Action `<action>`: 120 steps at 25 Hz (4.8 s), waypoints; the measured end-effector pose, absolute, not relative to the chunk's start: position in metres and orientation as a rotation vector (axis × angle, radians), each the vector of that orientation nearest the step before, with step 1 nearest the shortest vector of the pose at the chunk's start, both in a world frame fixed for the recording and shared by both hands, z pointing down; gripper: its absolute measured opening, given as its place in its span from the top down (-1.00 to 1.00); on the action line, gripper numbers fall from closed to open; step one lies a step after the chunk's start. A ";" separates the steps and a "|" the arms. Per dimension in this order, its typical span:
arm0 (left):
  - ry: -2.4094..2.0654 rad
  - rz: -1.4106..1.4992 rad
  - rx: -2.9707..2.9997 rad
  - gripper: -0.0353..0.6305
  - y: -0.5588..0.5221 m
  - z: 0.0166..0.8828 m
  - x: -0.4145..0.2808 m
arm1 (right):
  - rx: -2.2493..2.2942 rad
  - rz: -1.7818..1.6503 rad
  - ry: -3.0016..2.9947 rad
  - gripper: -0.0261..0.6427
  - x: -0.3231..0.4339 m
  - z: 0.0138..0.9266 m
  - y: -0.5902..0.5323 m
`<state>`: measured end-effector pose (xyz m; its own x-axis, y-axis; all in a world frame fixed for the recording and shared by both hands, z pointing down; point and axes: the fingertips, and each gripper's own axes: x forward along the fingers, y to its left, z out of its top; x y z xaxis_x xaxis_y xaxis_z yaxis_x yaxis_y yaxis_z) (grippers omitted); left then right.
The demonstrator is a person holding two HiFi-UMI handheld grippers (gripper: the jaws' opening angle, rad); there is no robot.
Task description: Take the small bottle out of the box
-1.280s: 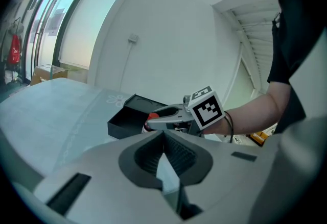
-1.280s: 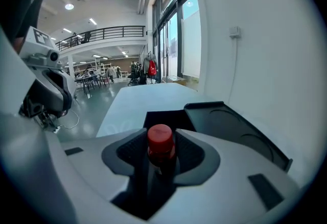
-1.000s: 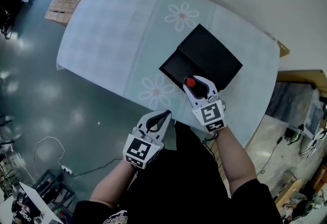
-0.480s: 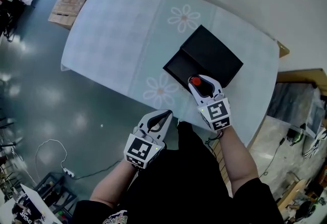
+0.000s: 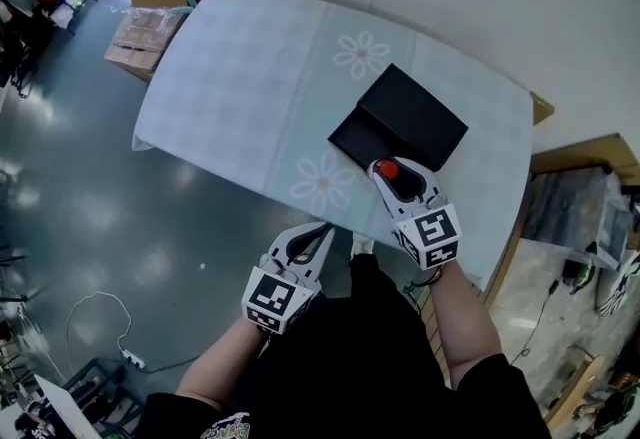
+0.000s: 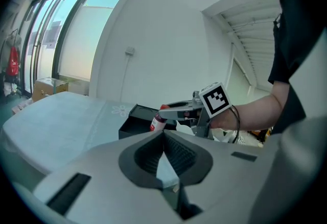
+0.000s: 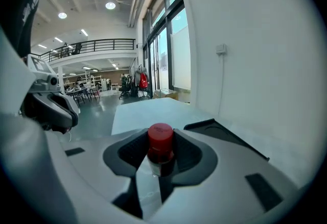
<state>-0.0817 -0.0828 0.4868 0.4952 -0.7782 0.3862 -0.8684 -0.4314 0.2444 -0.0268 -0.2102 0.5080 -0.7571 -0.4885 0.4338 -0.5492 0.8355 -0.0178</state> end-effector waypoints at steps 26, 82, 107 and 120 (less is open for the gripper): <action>-1.125 0.324 2.552 0.81 0.023 0.467 -0.090 | 1.135 0.336 -2.554 0.44 0.003 0.462 -0.038; -1.325 0.304 2.471 0.81 0.066 0.457 0.039 | 0.871 0.262 -2.686 0.44 0.109 0.442 0.024; -1.304 0.313 2.490 0.81 0.061 0.452 0.024 | 0.876 0.265 -2.687 0.44 0.091 0.439 0.022; -1.295 0.315 2.488 0.81 0.054 0.454 0.013 | 0.881 0.271 -2.681 0.44 0.080 0.441 0.015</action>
<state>0.0133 0.0541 0.4540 0.5654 -0.7533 0.3360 -0.8234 -0.5392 0.1766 0.0801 0.0151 0.4411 -0.7646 -0.5452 0.3436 -0.6029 0.7935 -0.0825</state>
